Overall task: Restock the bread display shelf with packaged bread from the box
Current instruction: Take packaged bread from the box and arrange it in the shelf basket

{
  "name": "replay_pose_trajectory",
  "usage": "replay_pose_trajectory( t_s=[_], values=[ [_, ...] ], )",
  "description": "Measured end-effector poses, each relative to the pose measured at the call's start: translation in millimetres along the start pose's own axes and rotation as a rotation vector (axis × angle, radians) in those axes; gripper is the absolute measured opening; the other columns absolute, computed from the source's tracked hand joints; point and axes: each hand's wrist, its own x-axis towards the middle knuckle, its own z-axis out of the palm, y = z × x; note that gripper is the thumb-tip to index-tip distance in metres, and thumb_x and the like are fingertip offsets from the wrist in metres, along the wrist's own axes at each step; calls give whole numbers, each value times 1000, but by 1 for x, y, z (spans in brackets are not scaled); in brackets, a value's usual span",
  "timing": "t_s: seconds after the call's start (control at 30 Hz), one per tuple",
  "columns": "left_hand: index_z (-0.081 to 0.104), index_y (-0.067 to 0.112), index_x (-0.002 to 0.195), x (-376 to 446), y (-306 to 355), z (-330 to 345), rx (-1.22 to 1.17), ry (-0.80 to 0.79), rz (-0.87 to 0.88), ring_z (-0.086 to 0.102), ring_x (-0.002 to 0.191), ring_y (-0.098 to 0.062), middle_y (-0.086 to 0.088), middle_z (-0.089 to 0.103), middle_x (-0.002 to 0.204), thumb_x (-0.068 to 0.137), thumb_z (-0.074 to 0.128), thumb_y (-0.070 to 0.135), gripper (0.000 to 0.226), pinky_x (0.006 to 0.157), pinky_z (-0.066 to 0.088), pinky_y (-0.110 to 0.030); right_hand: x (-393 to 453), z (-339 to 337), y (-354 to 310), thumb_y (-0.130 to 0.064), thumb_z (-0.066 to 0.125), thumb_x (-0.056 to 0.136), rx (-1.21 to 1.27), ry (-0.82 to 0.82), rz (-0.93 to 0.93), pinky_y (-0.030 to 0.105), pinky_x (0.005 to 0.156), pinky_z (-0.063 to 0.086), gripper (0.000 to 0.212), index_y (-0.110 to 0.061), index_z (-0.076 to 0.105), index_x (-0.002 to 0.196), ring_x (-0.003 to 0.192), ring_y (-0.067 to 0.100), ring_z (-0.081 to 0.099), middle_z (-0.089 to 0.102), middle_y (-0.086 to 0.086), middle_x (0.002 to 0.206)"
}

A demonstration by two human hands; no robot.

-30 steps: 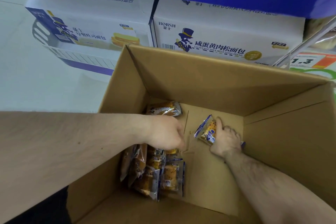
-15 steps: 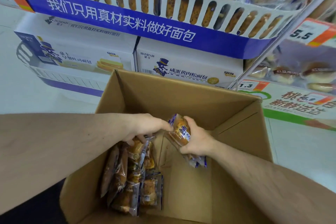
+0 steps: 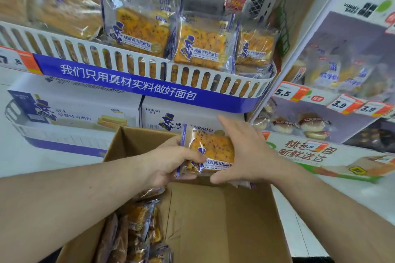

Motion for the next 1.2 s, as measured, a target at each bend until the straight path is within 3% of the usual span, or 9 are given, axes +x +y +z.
replay_pose_trajectory(
  t_s=[0.1,0.17,0.3,0.47,0.67,0.77,0.87,1.03,1.2],
  values=[
    [55,20,120,-7,15,0,-34,35,118,75,92,-22,-4,77,102,81,73,0,47,67,58,-31,-13,-31,12,-58,84,62,673,203,202,27,90,53,99,-34,33,143,119,2,54,53,-17,132],
    [54,20,117,-12,25,5,-35,44,183,75,91,-22,-3,77,100,81,72,-2,46,67,57,-31,-18,-36,17,-37,81,66,1076,124,231,20,72,56,69,-24,51,126,95,5,70,71,-11,108],
    [54,21,123,-11,45,22,20,-1,276,72,101,-24,-6,73,111,78,76,-1,55,77,59,-37,-17,-32,21,-22,78,69,1291,93,163,36,78,60,54,-12,64,120,96,25,74,77,9,104],
    [53,22,121,3,83,50,113,-12,359,74,92,-18,-6,73,107,77,80,4,55,82,60,-39,-15,-52,44,-8,75,67,1514,183,163,38,67,62,45,-5,69,111,87,32,75,75,22,102],
    [44,32,124,15,150,80,582,175,629,63,95,-5,16,61,106,75,83,40,63,78,54,-24,2,-112,90,-3,78,59,1392,453,-5,42,58,62,40,-5,70,97,69,32,74,76,18,84],
    [45,29,126,33,175,85,731,314,763,60,100,-8,15,58,107,76,81,44,64,84,56,-29,30,-143,110,-7,94,50,1228,519,-72,59,78,57,72,-1,65,115,87,43,69,73,27,102],
    [45,27,121,58,192,84,990,589,802,53,113,-17,6,58,116,75,76,54,61,101,42,-42,60,-160,120,-3,89,57,1087,537,-55,47,85,58,67,-4,63,119,95,32,73,75,17,103],
    [44,23,133,83,195,81,1308,823,819,38,132,-23,1,56,132,80,68,57,67,109,26,-47,91,-159,130,9,78,75,965,470,76,25,63,59,44,-7,68,115,73,8,74,77,-5,76],
    [24,22,152,79,168,43,1527,1020,874,6,150,-29,-9,14,163,85,60,59,85,119,5,-53,110,-138,133,-3,84,74,1017,567,216,46,94,57,55,-17,61,121,102,21,70,73,4,113]
  ],
)
